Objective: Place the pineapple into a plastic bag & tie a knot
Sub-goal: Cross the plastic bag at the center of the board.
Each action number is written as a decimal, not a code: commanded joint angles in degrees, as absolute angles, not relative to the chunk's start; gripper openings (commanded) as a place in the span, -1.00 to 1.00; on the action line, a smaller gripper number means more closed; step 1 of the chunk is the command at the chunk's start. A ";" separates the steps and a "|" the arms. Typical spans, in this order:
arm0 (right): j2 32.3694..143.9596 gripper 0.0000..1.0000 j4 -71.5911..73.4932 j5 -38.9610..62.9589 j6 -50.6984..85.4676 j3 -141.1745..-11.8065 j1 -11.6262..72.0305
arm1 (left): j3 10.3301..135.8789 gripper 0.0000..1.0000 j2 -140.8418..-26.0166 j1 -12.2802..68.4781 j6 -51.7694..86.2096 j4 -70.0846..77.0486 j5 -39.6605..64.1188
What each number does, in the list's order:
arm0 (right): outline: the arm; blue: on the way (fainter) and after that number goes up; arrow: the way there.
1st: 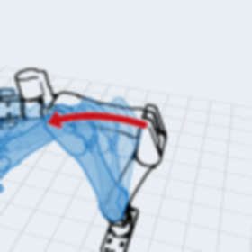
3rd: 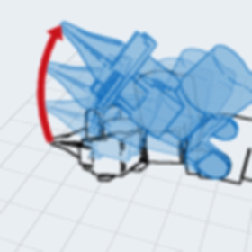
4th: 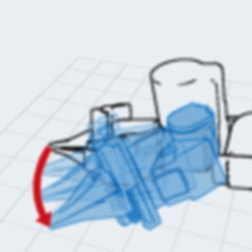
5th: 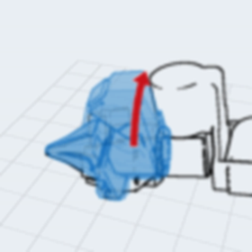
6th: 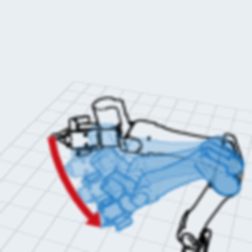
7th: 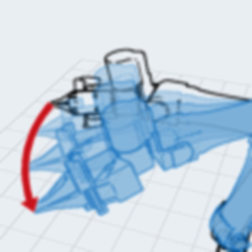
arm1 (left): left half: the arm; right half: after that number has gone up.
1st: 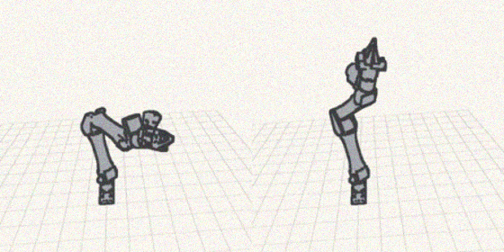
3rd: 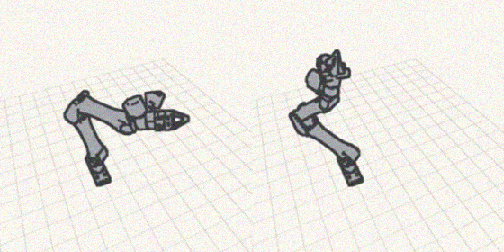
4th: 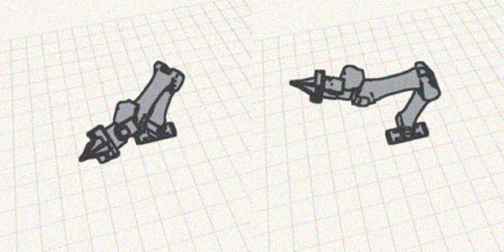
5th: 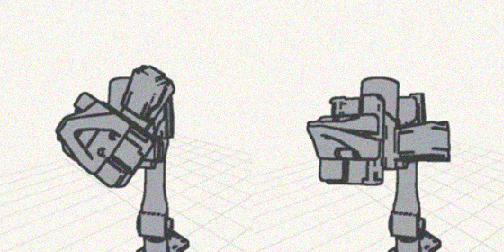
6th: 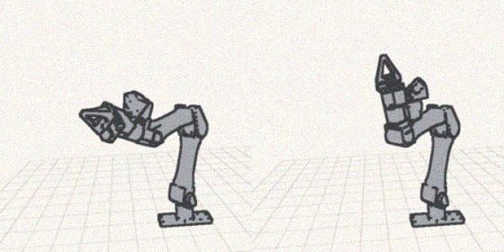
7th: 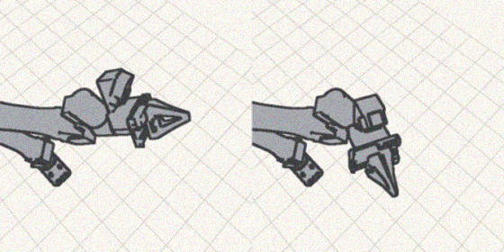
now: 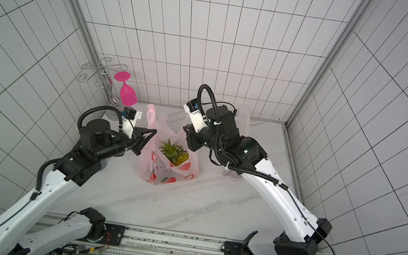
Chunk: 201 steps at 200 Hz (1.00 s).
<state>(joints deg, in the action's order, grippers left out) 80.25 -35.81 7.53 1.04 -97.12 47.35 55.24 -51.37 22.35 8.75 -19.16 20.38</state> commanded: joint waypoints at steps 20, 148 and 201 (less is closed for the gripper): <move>79.69 -1.00 -30.41 14.91 0.42 -107.11 47.55 | 58.04 -1.00 -52.04 19.17 6.99 -22.94 28.68; 79.05 -1.00 -27.26 35.41 -6.68 -91.98 47.55 | 66.10 -0.91 -63.11 20.99 1.43 -29.58 35.19; 83.36 -1.00 -30.82 37.68 -7.73 -94.78 47.55 | 70.72 -0.82 -66.37 28.72 -5.29 -35.54 27.35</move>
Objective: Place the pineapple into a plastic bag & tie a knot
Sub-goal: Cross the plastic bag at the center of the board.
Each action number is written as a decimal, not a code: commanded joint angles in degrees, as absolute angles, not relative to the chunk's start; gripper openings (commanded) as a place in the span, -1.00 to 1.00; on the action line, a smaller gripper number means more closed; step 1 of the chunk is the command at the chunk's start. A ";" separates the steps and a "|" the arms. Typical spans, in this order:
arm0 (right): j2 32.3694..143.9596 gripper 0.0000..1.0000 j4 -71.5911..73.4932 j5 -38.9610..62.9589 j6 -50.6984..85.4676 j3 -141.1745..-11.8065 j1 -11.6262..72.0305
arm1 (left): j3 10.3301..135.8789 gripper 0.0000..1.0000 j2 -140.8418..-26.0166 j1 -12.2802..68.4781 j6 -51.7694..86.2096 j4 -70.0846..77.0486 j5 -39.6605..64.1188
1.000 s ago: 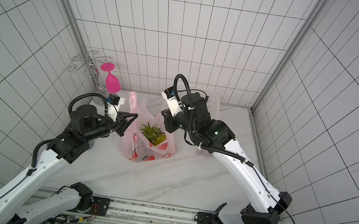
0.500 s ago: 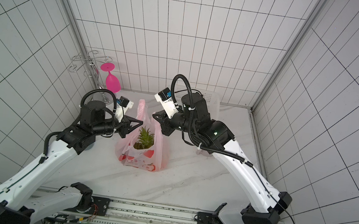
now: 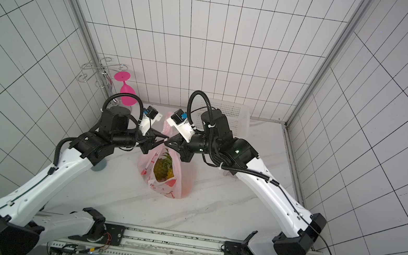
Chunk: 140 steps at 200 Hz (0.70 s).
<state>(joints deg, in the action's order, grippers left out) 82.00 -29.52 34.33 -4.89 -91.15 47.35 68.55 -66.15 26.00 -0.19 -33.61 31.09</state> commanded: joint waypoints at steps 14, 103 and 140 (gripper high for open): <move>83.35 -1.00 -30.62 36.86 -7.35 -93.65 47.50 | 69.64 -0.78 -65.63 30.21 -6.25 -34.67 26.90; 80.41 -1.00 -27.06 39.80 -5.10 -86.88 44.55 | 66.33 -0.69 -61.45 34.01 -9.73 -32.29 27.05; 80.65 -1.00 -26.88 43.92 -5.27 -86.74 42.67 | 68.33 -0.60 -63.29 36.10 -11.83 -35.24 23.89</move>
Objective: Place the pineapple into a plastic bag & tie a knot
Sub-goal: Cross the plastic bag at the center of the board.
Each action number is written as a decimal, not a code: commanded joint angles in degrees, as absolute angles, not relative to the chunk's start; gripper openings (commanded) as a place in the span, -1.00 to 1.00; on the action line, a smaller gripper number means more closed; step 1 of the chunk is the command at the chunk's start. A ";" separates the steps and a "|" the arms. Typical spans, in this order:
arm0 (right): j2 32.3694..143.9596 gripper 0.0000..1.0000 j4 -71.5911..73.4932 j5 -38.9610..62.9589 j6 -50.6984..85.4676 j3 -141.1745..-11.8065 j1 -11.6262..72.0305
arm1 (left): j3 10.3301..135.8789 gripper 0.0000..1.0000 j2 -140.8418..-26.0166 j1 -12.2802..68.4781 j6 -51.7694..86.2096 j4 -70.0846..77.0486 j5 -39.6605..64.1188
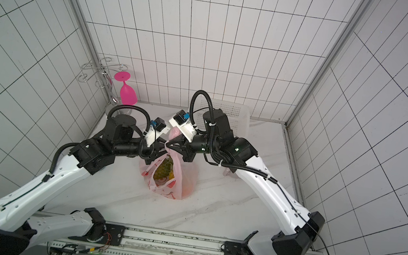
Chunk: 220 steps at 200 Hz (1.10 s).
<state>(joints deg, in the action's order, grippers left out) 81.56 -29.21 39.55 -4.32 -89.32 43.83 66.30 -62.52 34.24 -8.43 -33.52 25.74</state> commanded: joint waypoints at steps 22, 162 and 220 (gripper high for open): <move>81.27 -1.00 -27.09 45.09 -5.35 -87.14 41.79 | 70.40 -0.56 -64.71 38.73 -13.29 -37.66 20.23; 85.16 -1.00 -27.60 47.73 -6.93 -88.95 40.00 | 73.88 0.07 -66.09 38.84 -12.23 -42.01 28.51; 85.93 -1.00 -23.85 51.49 -4.56 -89.91 40.00 | 72.92 0.08 -65.54 34.07 -8.86 -38.63 36.46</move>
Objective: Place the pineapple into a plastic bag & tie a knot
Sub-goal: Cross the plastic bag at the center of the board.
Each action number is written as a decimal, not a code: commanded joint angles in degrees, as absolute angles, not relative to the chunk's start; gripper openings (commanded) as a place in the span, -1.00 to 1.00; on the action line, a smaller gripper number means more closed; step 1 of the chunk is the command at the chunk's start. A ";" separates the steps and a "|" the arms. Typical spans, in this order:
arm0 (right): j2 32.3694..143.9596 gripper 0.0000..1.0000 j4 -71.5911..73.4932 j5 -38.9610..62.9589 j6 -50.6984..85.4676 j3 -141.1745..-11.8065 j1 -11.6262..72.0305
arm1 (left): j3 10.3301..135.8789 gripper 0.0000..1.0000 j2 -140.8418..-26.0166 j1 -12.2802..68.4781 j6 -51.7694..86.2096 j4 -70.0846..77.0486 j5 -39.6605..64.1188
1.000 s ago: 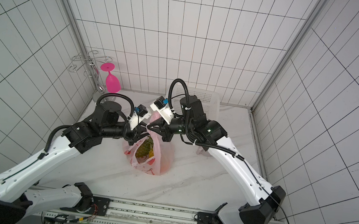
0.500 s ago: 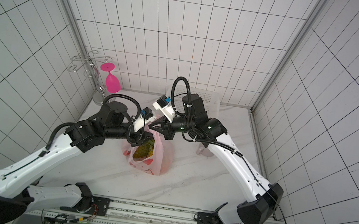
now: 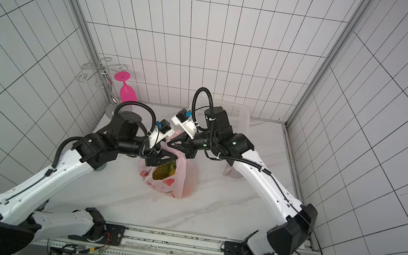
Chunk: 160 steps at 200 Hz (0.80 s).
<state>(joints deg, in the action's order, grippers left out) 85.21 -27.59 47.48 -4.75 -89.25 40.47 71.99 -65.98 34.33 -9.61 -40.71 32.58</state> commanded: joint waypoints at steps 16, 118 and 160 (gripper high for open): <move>86.13 -1.00 -20.81 54.22 -2.23 -89.38 40.05 | 72.57 0.08 -66.17 34.07 -8.68 -38.30 36.13; 85.10 -1.00 -13.23 55.79 3.69 -85.66 40.00 | 66.94 -0.52 -64.54 34.06 -4.46 -29.65 36.23; 83.27 -0.90 -13.72 52.35 4.67 -83.74 38.73 | 66.29 -0.93 -63.72 33.69 -4.20 -29.44 35.42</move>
